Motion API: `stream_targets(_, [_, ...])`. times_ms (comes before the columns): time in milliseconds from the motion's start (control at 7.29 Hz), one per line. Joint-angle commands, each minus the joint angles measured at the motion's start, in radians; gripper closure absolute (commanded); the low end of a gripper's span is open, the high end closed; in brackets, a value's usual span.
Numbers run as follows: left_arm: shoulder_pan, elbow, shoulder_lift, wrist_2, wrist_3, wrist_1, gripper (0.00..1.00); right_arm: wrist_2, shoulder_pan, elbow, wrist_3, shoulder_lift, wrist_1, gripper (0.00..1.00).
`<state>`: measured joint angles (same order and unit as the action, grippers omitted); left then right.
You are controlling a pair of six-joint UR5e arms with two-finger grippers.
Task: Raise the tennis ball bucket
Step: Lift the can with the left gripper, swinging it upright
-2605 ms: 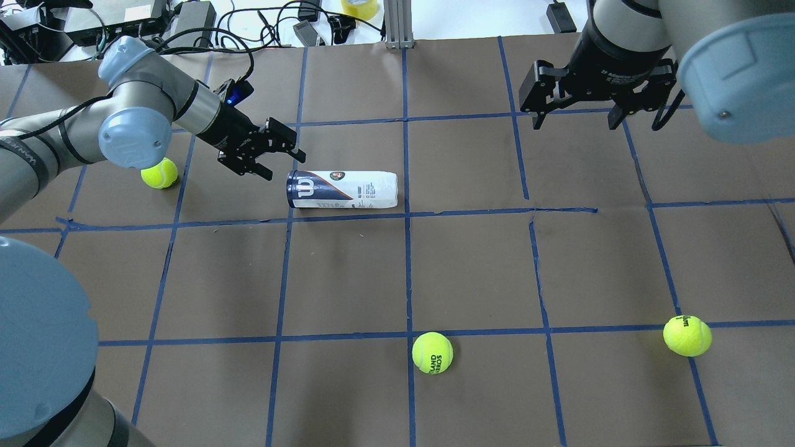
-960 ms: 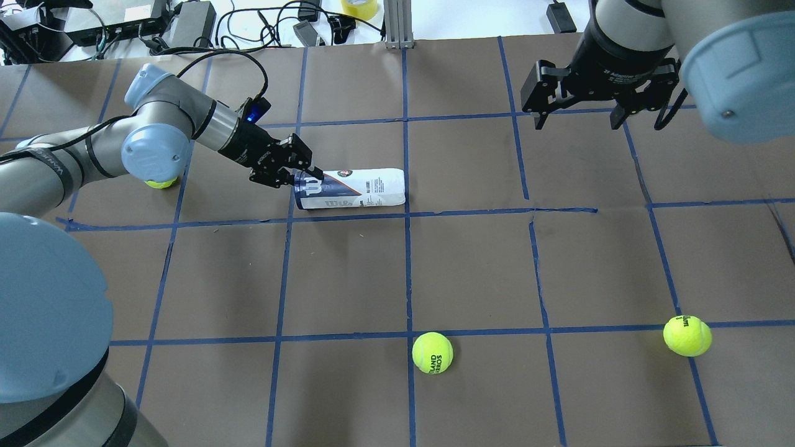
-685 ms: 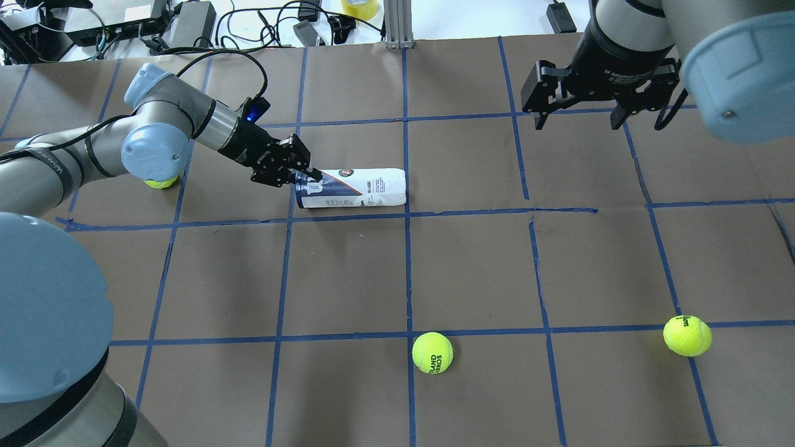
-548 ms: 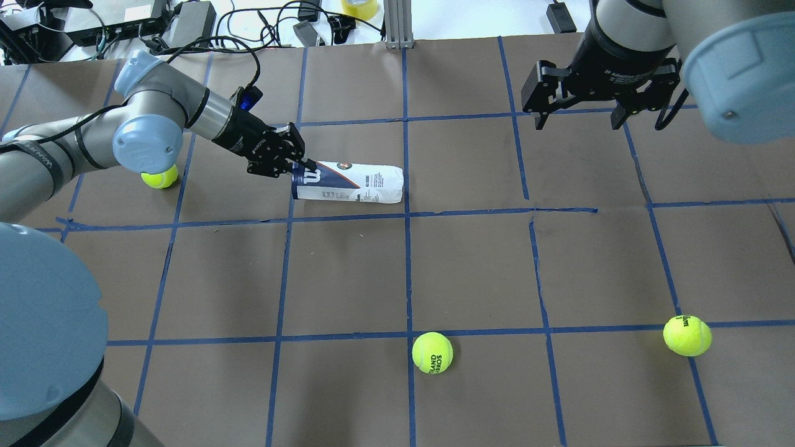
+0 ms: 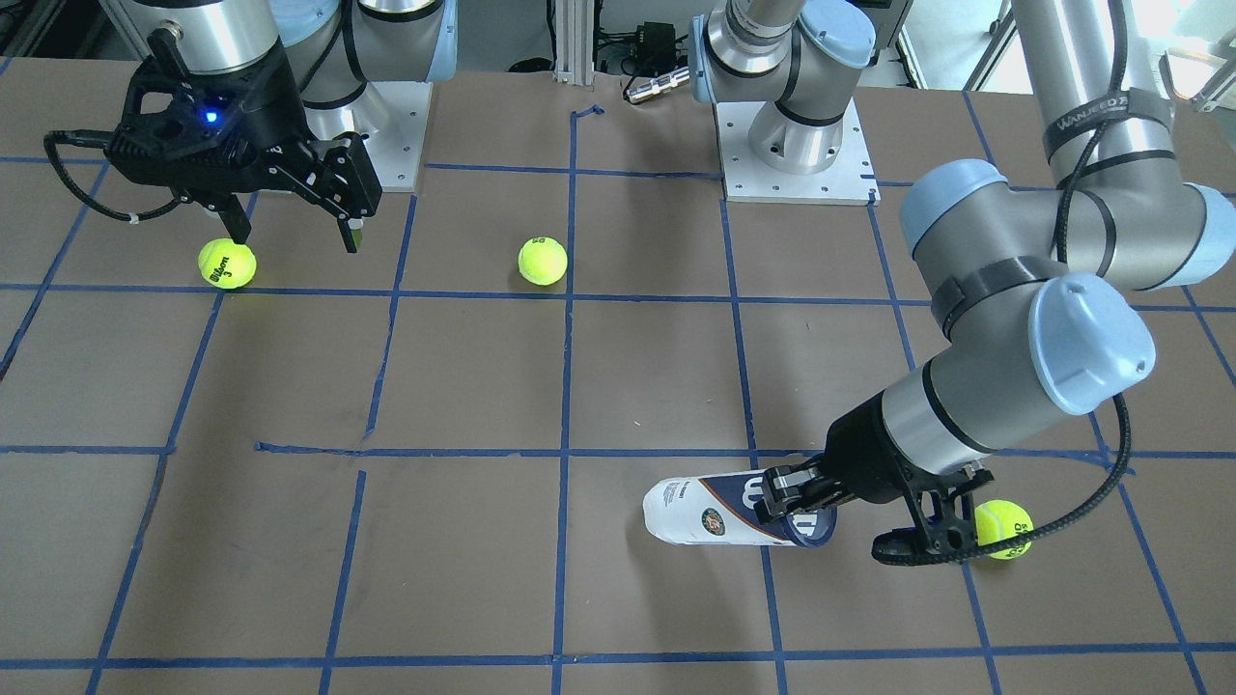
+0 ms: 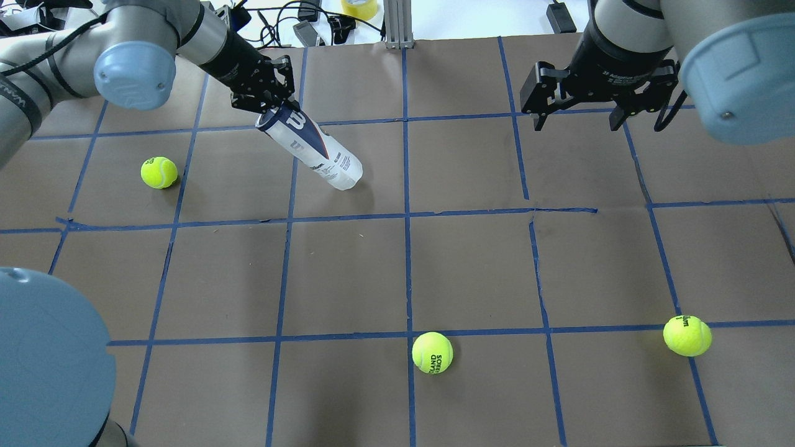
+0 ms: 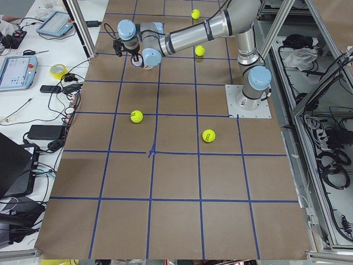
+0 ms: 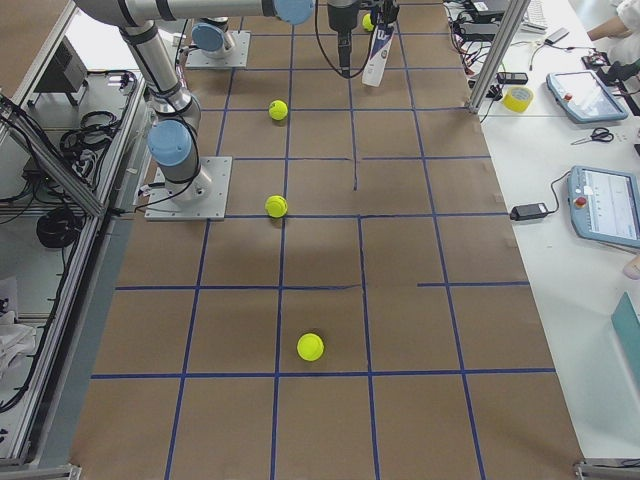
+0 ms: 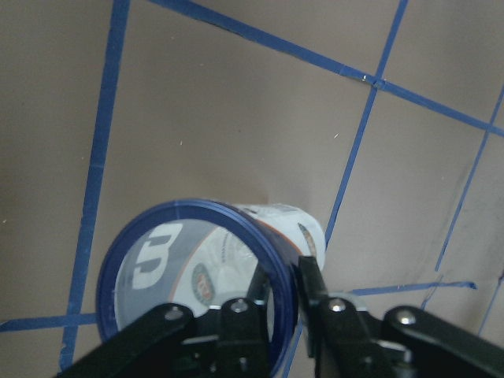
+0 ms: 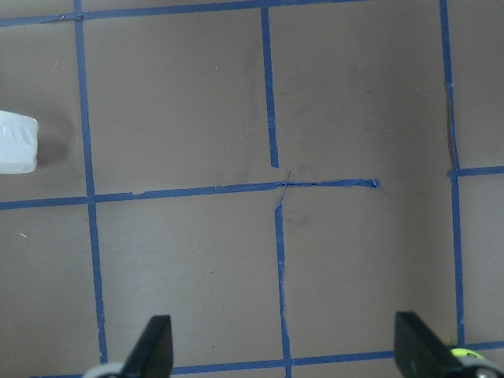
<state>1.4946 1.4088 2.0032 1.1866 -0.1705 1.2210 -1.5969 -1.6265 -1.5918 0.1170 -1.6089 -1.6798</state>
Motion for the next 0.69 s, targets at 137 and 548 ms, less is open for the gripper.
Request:
stream_targets(137, [0.108,-0.091,-0.014,0.265,0.011,-0.004,1.0,0.0,-0.001,0.0,-0.002,0.001,0.0,0.0])
stream_targets(548, [0.239,-0.085,0.012,0.421,0.028,-0.089,1.0,0.0,-0.001,0.0,-0.004,0.0,0.0,0.0])
